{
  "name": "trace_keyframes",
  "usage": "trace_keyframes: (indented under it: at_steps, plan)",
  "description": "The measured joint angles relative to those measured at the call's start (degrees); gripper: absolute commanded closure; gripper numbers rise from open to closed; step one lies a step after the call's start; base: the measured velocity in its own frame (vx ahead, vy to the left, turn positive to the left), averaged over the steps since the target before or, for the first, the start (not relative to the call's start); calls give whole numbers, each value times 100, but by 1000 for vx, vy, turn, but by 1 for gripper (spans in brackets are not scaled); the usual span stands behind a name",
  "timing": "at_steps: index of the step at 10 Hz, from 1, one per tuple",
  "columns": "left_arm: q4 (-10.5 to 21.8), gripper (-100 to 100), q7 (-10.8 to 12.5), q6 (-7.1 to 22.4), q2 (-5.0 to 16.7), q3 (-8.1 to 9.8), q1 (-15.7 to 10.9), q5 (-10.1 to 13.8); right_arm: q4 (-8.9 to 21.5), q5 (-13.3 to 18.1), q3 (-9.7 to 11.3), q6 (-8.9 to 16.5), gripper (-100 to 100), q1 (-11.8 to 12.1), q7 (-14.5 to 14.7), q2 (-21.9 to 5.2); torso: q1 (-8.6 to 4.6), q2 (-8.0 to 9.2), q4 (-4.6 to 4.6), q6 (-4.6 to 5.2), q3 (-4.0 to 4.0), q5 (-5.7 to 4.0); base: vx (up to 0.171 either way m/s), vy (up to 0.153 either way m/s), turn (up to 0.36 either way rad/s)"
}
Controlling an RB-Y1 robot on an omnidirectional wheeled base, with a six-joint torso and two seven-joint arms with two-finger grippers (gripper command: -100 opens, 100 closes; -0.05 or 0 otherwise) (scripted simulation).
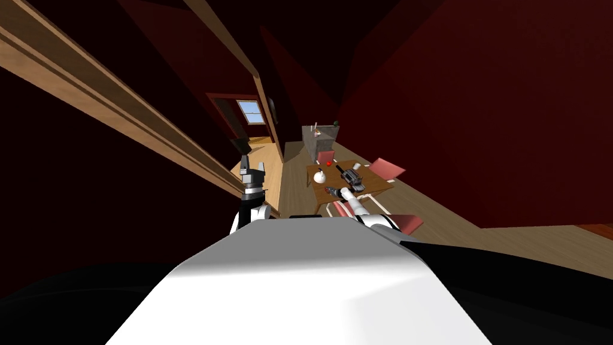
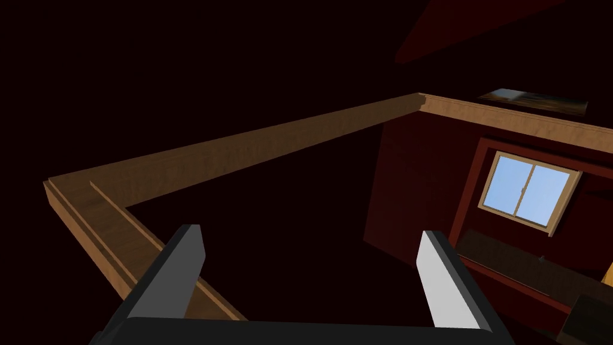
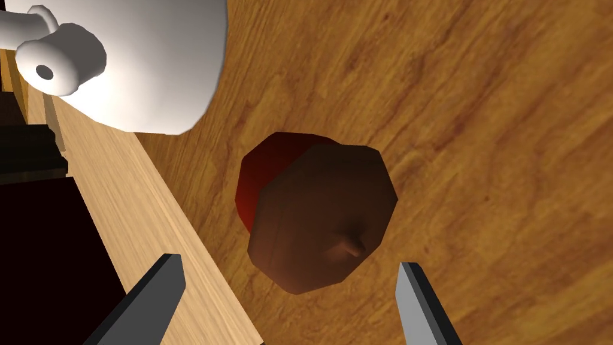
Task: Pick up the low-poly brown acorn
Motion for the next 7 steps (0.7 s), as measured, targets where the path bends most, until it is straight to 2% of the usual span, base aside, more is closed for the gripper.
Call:
trace_keyframes:
  at_steps: [3,5,6,7]
  plan:
    - [0,0,0,0,0,0,0,0,404,-108,-240,-274,-100,-77,101,9,-3,2,0,2,1,-1,-57,-51,314]
    - [0,0,0,0,0,1,1,0,591,-148,-381,-433,-100,-96,122,6,-4,1,1,5,1,-1,-32,-25,67]
    - [0,0,0,0,0,1,1,0,610,-156,-387,-445,100,-102,141,5,5,-8,-1,5,-4,1,-6,-3,-9]
    - [0,0,0,0,0,1,2,0,615,-153,-386,-443,100,-91,139,2,11,-15,3,0,-5,2,0,0,0]
